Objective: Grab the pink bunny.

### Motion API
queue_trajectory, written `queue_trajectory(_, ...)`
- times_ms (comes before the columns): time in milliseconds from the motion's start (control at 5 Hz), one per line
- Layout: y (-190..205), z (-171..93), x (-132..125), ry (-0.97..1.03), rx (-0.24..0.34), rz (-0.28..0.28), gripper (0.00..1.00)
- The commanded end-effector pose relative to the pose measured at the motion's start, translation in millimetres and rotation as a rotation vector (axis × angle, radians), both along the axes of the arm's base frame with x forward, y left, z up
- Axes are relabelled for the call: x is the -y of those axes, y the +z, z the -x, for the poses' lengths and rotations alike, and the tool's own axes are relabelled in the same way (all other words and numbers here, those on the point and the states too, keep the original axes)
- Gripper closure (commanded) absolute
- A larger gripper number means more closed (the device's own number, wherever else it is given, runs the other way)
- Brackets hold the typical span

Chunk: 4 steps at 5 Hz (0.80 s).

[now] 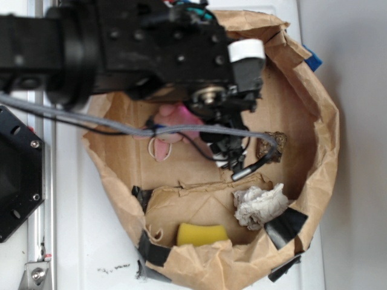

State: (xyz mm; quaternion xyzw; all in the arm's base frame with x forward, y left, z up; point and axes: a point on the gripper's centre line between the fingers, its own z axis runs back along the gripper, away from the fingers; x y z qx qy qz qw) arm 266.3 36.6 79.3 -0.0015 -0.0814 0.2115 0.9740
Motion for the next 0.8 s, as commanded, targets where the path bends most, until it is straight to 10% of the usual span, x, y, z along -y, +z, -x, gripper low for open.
queue_trajectory(0,0,24,5,-0.015,0.065,-0.061,0.0)
queue_trajectory(600,-24,22,-7,0.008,0.033,-0.1,0.0)
